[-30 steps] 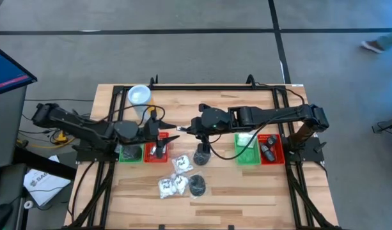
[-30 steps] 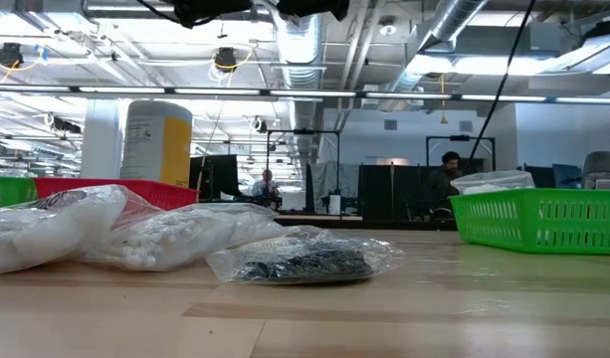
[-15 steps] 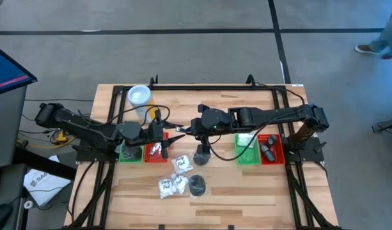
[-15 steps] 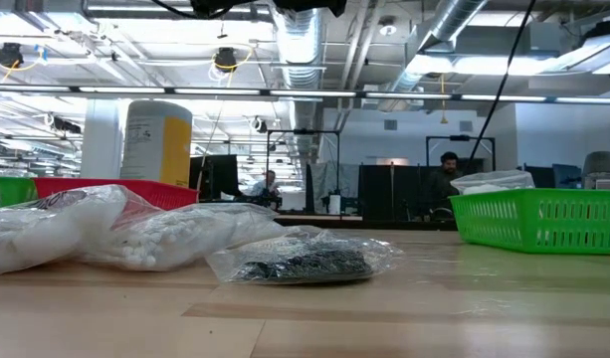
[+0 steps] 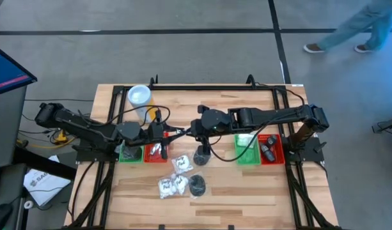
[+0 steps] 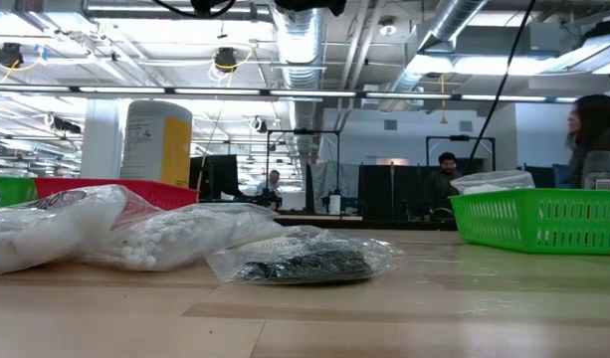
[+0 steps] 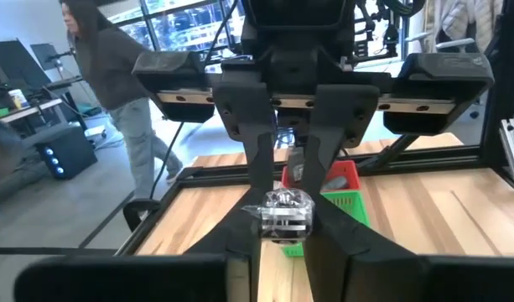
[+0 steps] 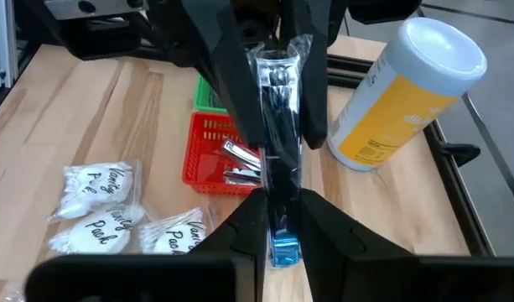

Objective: Pick & Place Travel size toiletries
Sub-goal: Put the silver nail cutter into the left red bin

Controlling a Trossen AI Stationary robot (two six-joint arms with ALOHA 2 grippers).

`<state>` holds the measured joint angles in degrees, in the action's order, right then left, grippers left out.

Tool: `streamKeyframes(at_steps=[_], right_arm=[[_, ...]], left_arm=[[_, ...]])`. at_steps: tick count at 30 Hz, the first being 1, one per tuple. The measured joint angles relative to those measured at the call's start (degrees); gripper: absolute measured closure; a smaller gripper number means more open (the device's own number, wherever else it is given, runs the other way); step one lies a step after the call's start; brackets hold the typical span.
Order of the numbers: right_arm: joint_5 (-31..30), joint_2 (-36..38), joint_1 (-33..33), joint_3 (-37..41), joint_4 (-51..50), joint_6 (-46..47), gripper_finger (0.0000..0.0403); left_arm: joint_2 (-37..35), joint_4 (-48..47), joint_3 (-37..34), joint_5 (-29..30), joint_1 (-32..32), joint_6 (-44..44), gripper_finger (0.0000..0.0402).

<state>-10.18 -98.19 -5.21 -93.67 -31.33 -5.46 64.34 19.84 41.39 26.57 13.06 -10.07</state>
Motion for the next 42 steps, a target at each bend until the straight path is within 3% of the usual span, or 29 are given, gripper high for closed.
streamKeyframes(at_steps=[27,34,42], right_arm=[[-0.3,-0.2,0.2,0.2,-1.3,-0.5,0.0346],[-0.3,-0.2,0.5,0.2,-1.2,-0.5,0.0346],[-0.7,0.0,0.5,0.3,-5.1,1.3,0.0346]], left_arm=[[-0.4,-5.3,0.1,0.7,0.1,4.6,0.0352],[-3.1,-11.0,0.1,1.0,0.1,7.3,0.0352],[-8.4,-25.3,-0.2,4.7,0.3,14.6,0.0352]])
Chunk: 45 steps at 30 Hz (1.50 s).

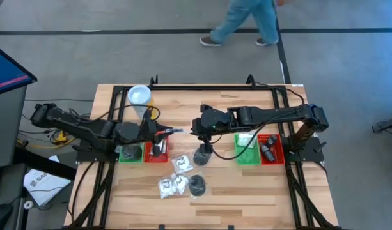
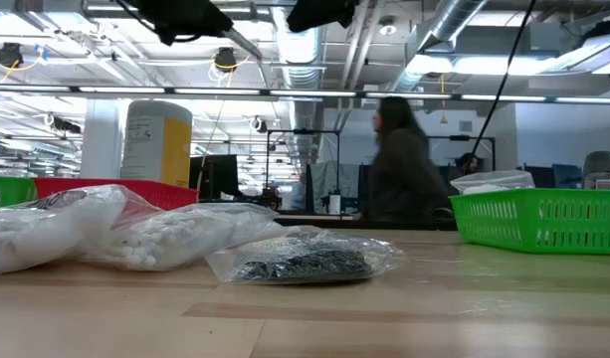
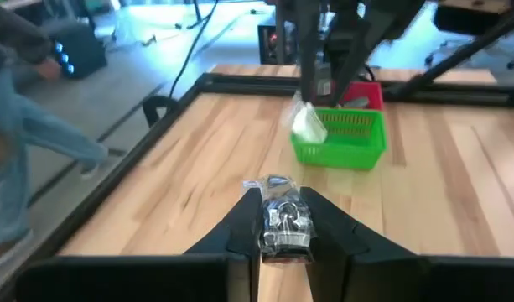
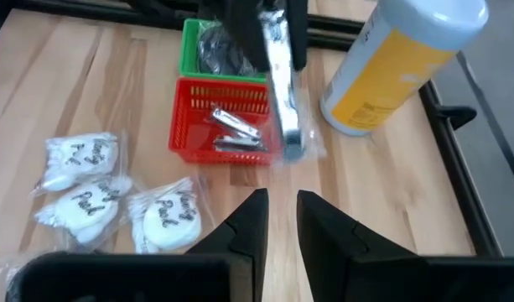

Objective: Pick & Place Travel size toiletries
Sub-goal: Put the silver nail cutter into the left red bin

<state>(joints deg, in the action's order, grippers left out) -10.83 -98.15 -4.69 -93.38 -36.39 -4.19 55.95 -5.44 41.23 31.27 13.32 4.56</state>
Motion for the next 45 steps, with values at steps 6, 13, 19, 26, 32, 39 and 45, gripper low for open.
streamKeyframes(at_steps=[6,13,19,26,32,39,45], right_arm=[[0.1,0.0,0.0,0.0,-0.3,0.0,0.0346],[0.2,0.0,0.0,0.0,-0.9,0.8,0.0346],[0.3,0.0,0.0,0.0,-1.1,0.8,0.0346],[0.3,0.0,0.0,0.0,-1.0,0.8,0.0346],[0.3,-0.1,0.0,0.0,-0.9,0.8,0.0346],[0.3,-0.1,0.0,0.0,-0.9,0.8,0.0346],[0.3,-0.1,0.0,0.0,-0.9,0.8,0.0346]], left_arm=[[-1.2,-6.2,0.1,-0.2,0.0,5.5,0.0352],[-1.3,-15.5,0.1,-0.6,0.0,12.9,0.0352],[-1.3,-20.5,0.1,-1.3,0.0,17.6,0.0352],[-1.2,-27.2,0.1,-3.9,0.0,23.2,0.0352],[-1.2,-30.1,0.1,-6.4,0.0,26.1,0.0352],[-1.2,-33.0,0.1,-10.1,0.0,29.2,0.0348],[-1.2,-36.4,0.1,-11.1,0.0,32.4,0.035]])
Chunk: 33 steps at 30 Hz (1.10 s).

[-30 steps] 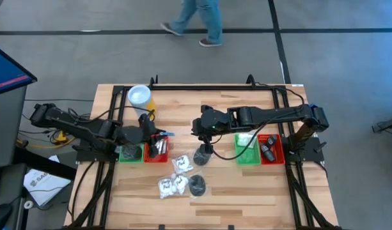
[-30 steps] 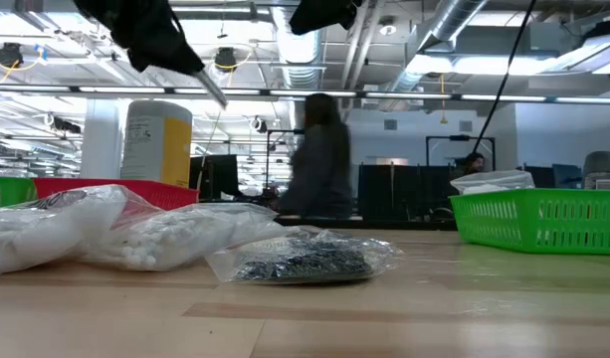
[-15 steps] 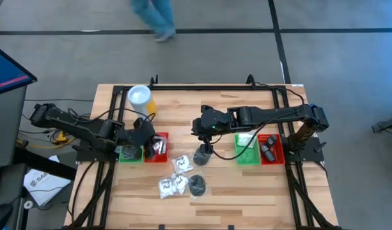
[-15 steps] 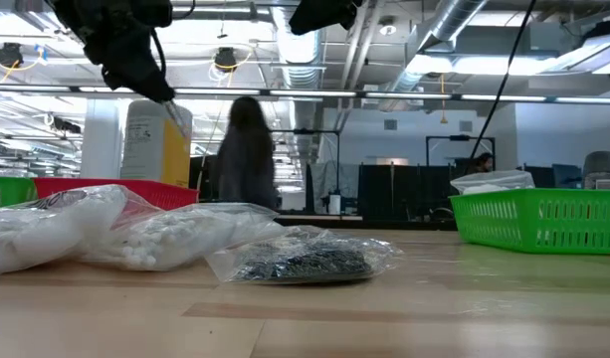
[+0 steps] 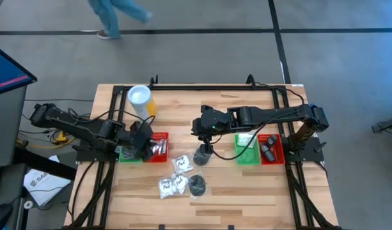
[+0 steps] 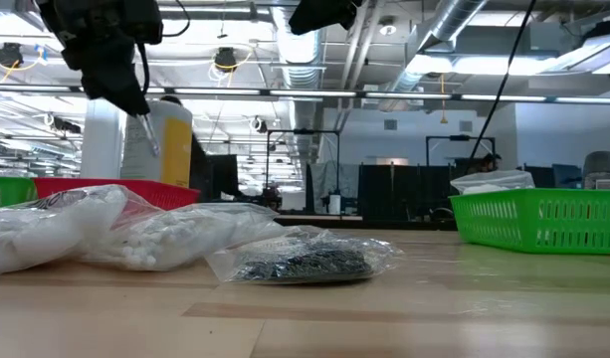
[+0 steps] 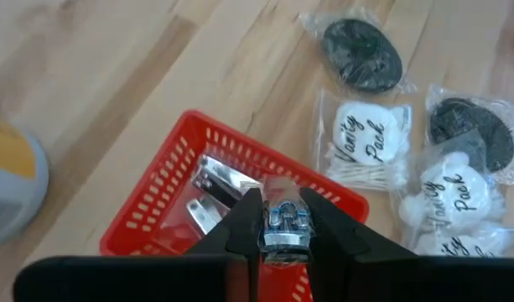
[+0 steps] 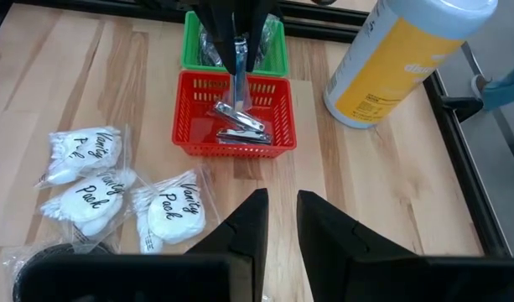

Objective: Pick & Place Travel size toiletries
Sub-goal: Put the silver nail cutter into the left red bin

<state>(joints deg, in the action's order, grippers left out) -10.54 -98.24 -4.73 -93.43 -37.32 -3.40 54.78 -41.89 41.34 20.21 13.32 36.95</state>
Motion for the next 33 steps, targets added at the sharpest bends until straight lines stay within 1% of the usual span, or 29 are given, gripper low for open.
streamKeyframes(at_steps=[6,12,18,21,26,33], right_arm=[[0.0,0.0,0.0,0.0,0.0,0.0,0.0346],[0.0,0.0,0.0,0.0,0.0,0.0,0.0346],[0.0,0.0,0.0,0.0,0.0,0.0,0.0346],[0.0,0.0,0.0,0.0,0.0,0.0,0.0346],[0.0,0.0,0.0,0.0,0.0,0.0,0.0346],[0.0,0.0,0.0,0.0,0.0,0.0,0.0346]], left_arm=[[0.0,-0.2,-0.9,-2.1,0.0,1.5,0.0349],[0.0,-0.4,-3.2,-2.3,0.0,3.3,0.0348],[0.0,0.1,-4.7,-2.3,0.0,4.1,0.0331],[0.0,0.2,-5.6,-2.3,0.0,4.3,0.0329],[0.0,2.4,-6.4,-2.3,0.0,4.3,0.033],[0.0,3.0,-6.4,-2.3,0.0,4.0,0.0327]])
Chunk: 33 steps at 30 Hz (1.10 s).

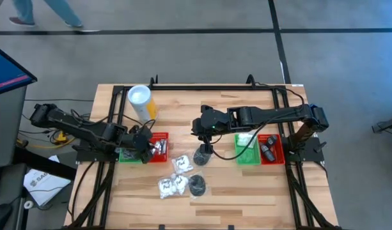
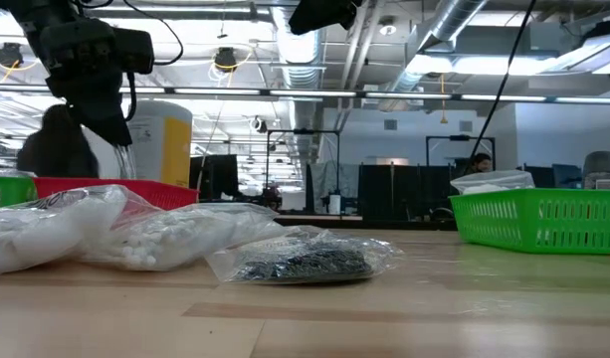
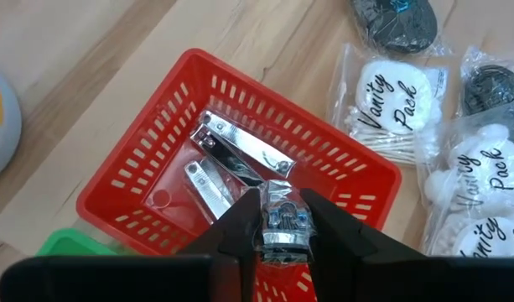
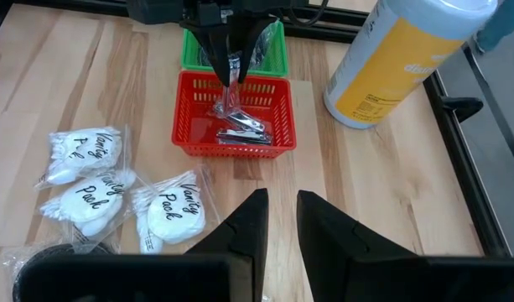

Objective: Pick & Place Travel size toiletries
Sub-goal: Put the silver nail cutter into the left red bin, then put the black hair brush into the left green bin

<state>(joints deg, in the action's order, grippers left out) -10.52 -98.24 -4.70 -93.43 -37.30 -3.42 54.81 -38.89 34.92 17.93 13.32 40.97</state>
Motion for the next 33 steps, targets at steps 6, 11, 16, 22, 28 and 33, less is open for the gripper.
streamKeyframes(at_steps=[6,11,16,22,28,33], right_arm=[[0.0,0.0,0.0,0.0,0.0,0.0,0.0346],[0.0,0.0,0.0,0.0,0.0,0.0,0.0346],[0.0,0.0,0.0,0.0,0.0,0.0,0.0346],[0.0,0.0,0.0,0.0,0.0,0.0,0.0346],[0.0,0.0,0.0,0.0,0.0,0.0,0.0346],[0.0,0.0,0.0,0.0,0.0,0.0,0.0346]], left_arm=[[0.0,0.3,0.0,0.3,0.0,0.0,0.0326],[0.0,0.4,0.0,0.9,0.0,-0.1,0.0325],[0.0,0.4,0.0,1.2,0.0,-0.2,0.0305],[0.0,0.4,0.0,3.3,0.0,-0.2,0.0256],[0.0,0.4,0.0,4.0,0.0,-0.2,0.0225],[0.0,0.6,0.0,4.0,0.0,-0.2,0.0221]])
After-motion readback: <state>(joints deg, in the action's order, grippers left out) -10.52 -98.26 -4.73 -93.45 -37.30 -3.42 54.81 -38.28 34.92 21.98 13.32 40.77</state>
